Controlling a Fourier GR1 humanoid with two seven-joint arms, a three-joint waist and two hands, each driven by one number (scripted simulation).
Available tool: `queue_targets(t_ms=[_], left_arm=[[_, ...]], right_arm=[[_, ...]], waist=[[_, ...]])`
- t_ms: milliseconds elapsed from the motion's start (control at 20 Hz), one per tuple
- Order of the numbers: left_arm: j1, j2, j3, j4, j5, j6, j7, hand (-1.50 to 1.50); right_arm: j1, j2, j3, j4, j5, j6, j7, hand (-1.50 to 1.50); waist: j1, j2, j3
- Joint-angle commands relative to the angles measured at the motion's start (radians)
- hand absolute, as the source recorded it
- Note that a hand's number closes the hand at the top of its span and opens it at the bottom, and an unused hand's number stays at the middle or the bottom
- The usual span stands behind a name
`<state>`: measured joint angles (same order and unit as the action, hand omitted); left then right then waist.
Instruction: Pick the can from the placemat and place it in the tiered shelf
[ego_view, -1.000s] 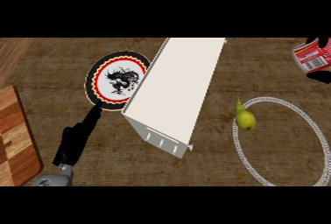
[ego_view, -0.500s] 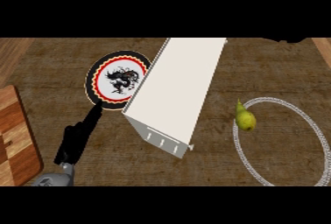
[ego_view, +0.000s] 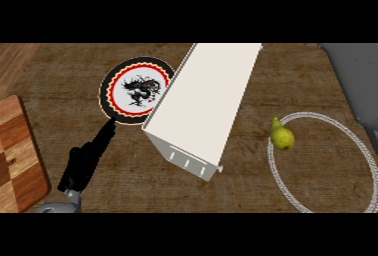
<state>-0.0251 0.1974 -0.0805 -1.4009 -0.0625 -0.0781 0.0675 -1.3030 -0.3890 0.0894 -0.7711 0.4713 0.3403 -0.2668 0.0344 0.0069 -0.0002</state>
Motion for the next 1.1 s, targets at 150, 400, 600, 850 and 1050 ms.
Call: queue_targets(t_ms=[150, 400, 600, 850, 1050], left_arm=[[-0.011, -0.018, -0.004, 0.021, -0.026, 0.018, -0.003, 0.00], [0.012, -0.026, -0.009, 0.057, -0.032, 0.005, -0.053, 0.00], [-0.014, -0.008, 0.027, 0.057, -0.002, -0.006, -0.040, 0.00], [-0.015, -0.014, 0.006, 0.021, -0.015, -0.004, -0.023, 0.00], [0.009, 0.003, 0.010, 0.009, -0.023, -0.009, -0.038, 0.00]], right_arm=[[-0.061, 0.160, 0.054, 0.159, 0.089, -0.081, -0.035, 1.50], [-0.150, 0.223, 0.058, 0.258, 0.123, -0.068, -0.001, 1.50], [-0.085, 0.286, -0.073, 0.331, -0.063, 0.112, 0.014, 1.50], [-0.073, 0.357, -0.212, 0.430, -0.203, 0.180, 0.126, -1.50], [-0.086, 0.330, -0.329, 0.472, -0.305, 0.185, 0.131, -1.50]], waist=[[-0.001, 0.002, -0.001], [-0.002, 0.002, -0.001], [-0.001, 0.007, -0.001], [0.008, 0.004, 0.000], [0.012, 0.006, 0.000]])
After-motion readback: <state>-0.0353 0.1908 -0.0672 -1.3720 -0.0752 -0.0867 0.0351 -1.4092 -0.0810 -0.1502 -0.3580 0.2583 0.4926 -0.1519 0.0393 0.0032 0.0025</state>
